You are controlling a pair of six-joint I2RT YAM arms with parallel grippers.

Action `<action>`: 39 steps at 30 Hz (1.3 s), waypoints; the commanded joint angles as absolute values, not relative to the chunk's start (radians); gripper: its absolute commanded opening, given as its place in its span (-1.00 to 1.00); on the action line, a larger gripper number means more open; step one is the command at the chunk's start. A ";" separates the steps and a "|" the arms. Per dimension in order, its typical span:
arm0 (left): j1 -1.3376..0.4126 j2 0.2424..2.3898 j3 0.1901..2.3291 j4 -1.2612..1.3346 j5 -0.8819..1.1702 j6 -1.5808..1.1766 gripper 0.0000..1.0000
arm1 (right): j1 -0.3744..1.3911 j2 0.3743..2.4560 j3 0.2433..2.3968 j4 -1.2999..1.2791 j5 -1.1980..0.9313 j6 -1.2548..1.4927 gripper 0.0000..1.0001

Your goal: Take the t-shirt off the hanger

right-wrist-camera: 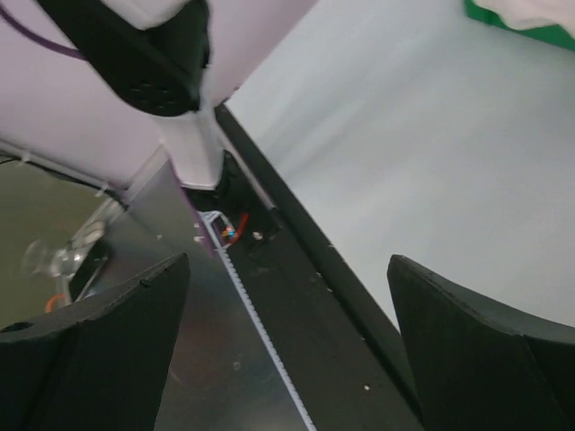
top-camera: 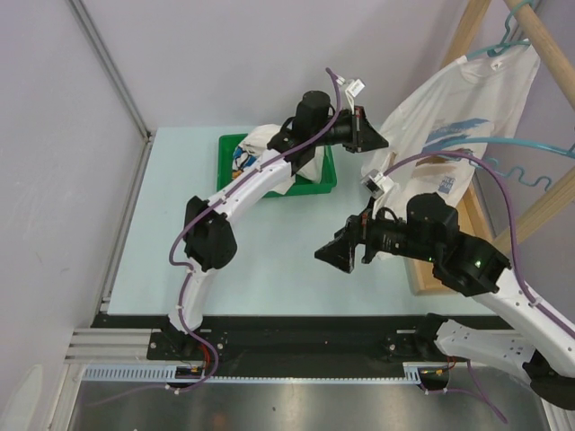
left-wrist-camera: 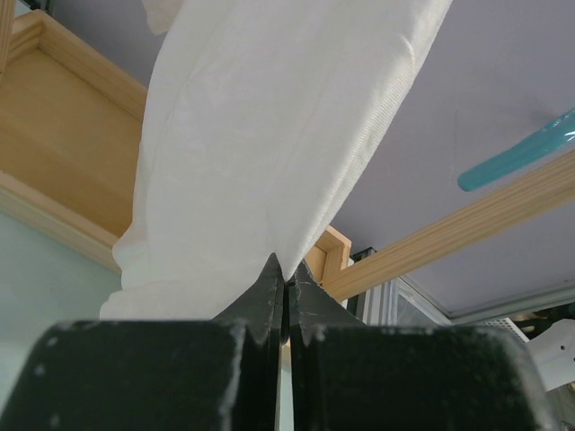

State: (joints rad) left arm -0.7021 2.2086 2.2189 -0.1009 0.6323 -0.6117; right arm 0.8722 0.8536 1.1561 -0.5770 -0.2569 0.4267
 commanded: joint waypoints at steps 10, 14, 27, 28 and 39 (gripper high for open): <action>-0.687 2.071 2.126 -0.117 0.632 -0.604 -0.99 | 0.842 1.211 1.827 -0.632 0.168 0.446 0.83; -0.687 2.036 2.077 -0.109 0.624 -0.610 -0.99 | 0.720 1.349 2.012 -0.679 0.346 0.434 0.73; -0.692 1.956 1.951 -0.048 0.632 -0.661 -0.99 | 0.445 1.729 2.459 -0.772 0.834 0.207 0.75; -0.692 1.956 1.951 -0.049 0.630 -0.661 -0.99 | 0.433 1.729 2.448 -0.764 0.847 0.193 0.76; -0.710 1.953 1.928 -0.066 0.629 -0.650 -1.00 | 0.240 1.736 2.385 -0.655 0.828 0.264 0.73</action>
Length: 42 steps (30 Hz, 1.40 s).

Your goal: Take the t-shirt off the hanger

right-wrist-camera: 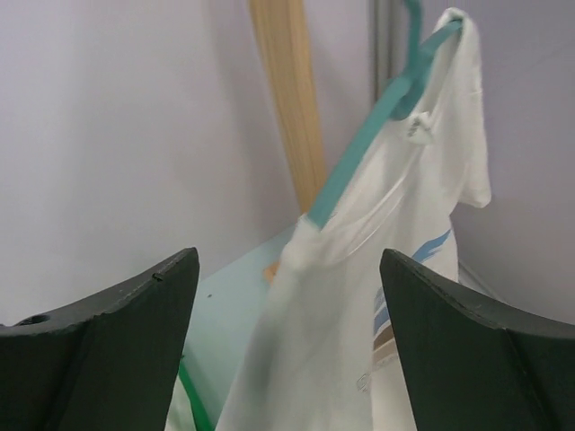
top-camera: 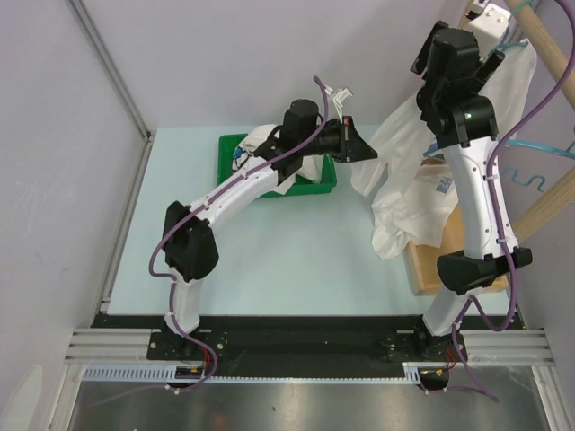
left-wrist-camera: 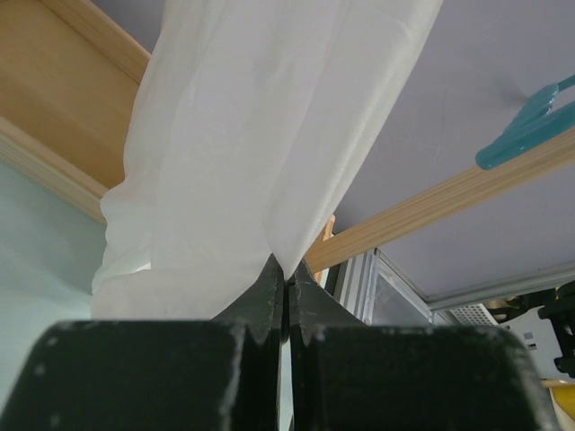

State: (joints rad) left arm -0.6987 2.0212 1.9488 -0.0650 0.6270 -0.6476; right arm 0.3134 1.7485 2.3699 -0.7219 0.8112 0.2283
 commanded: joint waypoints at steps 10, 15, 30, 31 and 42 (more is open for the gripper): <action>-0.733 1.954 1.963 -0.083 0.615 -0.646 -0.99 | 0.149 1.805 2.388 -0.600 0.720 0.356 0.52; -0.741 1.953 1.982 -0.087 0.615 -0.647 -0.99 | 0.133 1.818 2.346 -0.565 0.675 0.413 0.34; -0.741 1.996 2.166 -0.198 0.609 -0.621 -0.99 | 0.184 1.761 2.380 -0.356 0.655 0.302 -0.99; -0.741 1.994 2.174 -0.201 0.601 -0.620 -1.00 | 0.187 1.761 2.390 -0.356 0.643 0.298 -1.00; -0.741 1.890 2.143 -0.258 0.560 -0.580 -0.82 | 0.278 1.692 2.333 -0.319 0.500 0.288 -1.00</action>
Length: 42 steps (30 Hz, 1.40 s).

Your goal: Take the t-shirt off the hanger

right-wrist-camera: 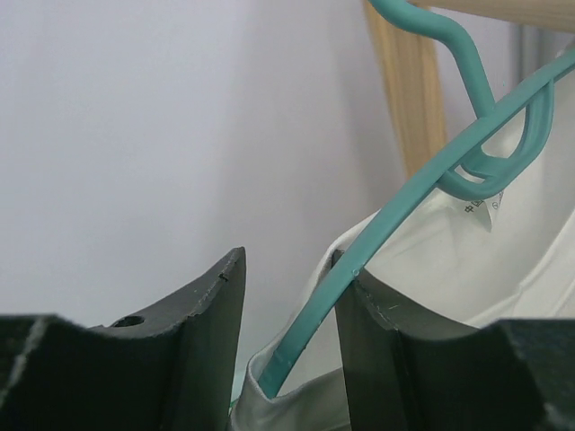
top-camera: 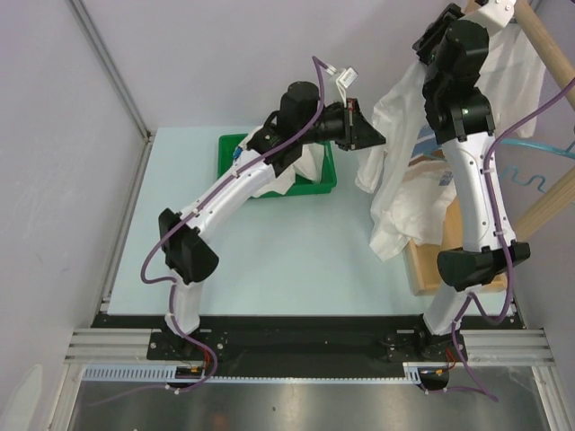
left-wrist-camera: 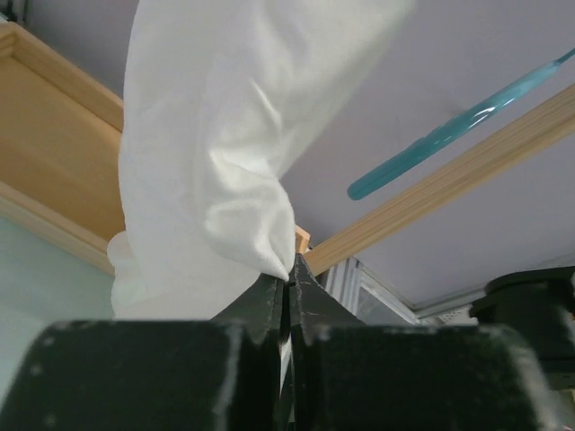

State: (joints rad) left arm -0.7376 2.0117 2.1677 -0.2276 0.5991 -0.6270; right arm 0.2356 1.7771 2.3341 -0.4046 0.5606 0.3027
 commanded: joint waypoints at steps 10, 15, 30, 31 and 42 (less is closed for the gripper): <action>-0.741 1.383 1.573 -0.242 0.439 -0.382 0.78 | 0.492 1.451 1.985 -0.271 0.445 0.361 -1.00; -0.729 1.149 1.485 -0.360 0.359 -0.336 0.82 | 0.529 1.345 1.858 -0.314 0.194 0.293 -1.00; -0.614 1.288 1.517 -0.008 0.568 -0.750 0.47 | 0.376 1.045 1.267 -0.015 -0.759 0.224 -1.00; -0.617 1.302 1.513 -0.003 0.560 -0.758 0.45 | 0.374 1.045 1.261 -0.002 -0.806 0.233 -1.00; -0.687 1.267 1.483 0.018 0.359 -0.613 0.48 | 0.376 1.042 1.195 0.132 -0.927 0.365 -1.00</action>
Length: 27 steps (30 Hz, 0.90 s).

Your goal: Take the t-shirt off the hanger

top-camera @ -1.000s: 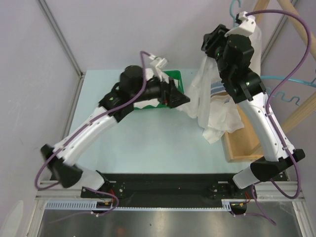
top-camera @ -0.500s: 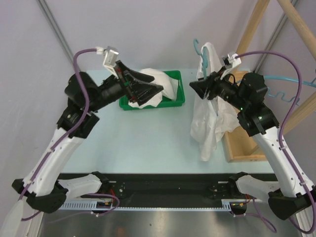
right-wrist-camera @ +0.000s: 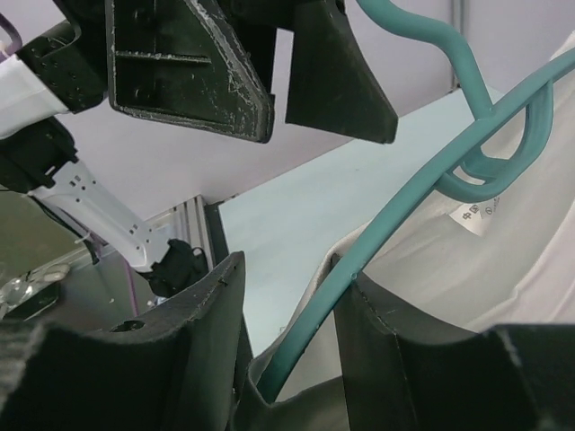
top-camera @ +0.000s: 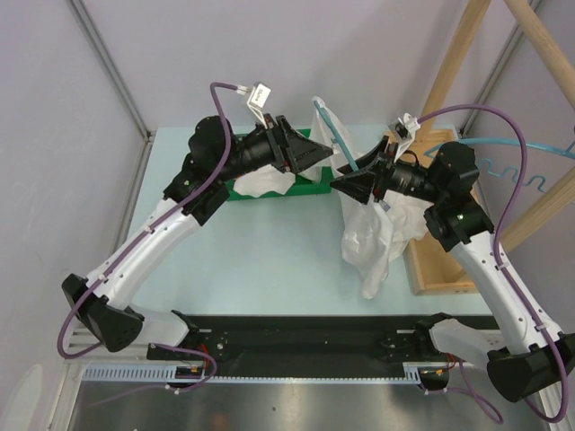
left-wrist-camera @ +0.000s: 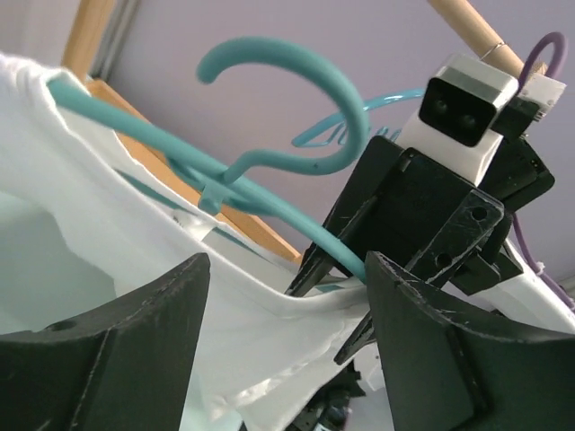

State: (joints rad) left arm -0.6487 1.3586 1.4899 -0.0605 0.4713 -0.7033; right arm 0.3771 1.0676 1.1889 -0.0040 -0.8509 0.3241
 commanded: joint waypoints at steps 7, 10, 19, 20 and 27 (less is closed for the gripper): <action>-0.719 1.296 1.552 -0.034 0.262 -0.578 0.49 | 0.380 1.031 1.166 0.166 -0.951 0.400 -1.00; -0.721 1.319 1.565 -0.003 0.267 -0.621 0.50 | 0.385 1.032 1.167 0.157 -0.957 0.396 -1.00; -0.723 1.388 1.655 -0.005 0.232 -0.670 0.37 | 0.414 1.042 1.173 0.115 -0.959 0.365 -1.00; -0.723 1.396 1.658 -0.005 0.230 -0.672 0.33 | 0.417 1.045 1.175 0.101 -0.959 0.345 -1.00; -0.724 1.425 1.716 -0.009 0.178 -0.635 -0.96 | 0.448 1.045 1.181 -0.068 -0.909 0.275 -0.73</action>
State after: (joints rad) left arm -0.7242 1.4250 1.6459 -0.0444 0.2447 -0.6727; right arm 0.4274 1.0668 1.1542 0.0193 -0.9115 0.3492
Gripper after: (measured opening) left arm 0.189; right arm 0.469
